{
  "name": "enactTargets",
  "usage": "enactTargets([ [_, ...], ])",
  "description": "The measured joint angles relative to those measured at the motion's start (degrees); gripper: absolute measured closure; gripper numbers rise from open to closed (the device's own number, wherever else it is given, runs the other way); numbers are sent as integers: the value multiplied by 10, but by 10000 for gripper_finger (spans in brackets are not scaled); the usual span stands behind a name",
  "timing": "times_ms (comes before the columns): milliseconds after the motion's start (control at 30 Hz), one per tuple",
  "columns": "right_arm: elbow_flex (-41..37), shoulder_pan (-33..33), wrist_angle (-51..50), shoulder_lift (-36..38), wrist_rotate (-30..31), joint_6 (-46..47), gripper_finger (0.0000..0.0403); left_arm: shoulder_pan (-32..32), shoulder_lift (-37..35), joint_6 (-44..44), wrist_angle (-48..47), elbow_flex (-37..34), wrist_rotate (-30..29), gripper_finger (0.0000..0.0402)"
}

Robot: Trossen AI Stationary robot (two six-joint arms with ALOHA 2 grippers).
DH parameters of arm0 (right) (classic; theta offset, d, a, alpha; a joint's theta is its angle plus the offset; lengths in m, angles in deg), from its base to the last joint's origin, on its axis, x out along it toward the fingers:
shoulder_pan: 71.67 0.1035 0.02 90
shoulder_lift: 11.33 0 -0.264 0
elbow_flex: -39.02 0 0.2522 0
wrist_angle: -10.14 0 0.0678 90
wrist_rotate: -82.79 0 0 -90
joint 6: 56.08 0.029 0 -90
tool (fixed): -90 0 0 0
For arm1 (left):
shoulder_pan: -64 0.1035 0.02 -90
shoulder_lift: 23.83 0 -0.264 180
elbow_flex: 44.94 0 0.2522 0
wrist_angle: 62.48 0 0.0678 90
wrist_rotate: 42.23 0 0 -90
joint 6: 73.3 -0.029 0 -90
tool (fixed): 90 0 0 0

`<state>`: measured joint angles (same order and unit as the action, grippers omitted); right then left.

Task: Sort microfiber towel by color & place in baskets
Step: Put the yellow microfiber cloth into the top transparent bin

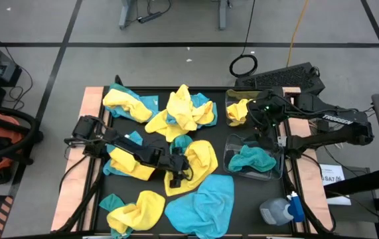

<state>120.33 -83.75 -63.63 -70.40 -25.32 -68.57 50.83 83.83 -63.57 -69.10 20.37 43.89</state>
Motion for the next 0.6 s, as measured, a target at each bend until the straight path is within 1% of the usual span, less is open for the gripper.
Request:
enactTargets([
  [100,0,9,0,0,0,12,168,0,19,-2,-51,36,-1,220],
  [200,0,19,0,0,0,19,168,0,21,-20,-79,59,0,296],
  [300,0,29,2,0,2,24,168,-4,4,-42,-105,74,7,373],
  [333,0,32,3,0,4,27,168,-6,-1,-48,-115,83,8,383],
  [367,0,35,4,0,6,28,168,-7,-6,-55,-120,91,9,385],
  [500,0,50,5,0,22,37,168,-13,-42,-61,-151,120,4,373],
  [600,0,61,7,0,23,39,168,-19,-69,-72,-164,132,-5,376],
])
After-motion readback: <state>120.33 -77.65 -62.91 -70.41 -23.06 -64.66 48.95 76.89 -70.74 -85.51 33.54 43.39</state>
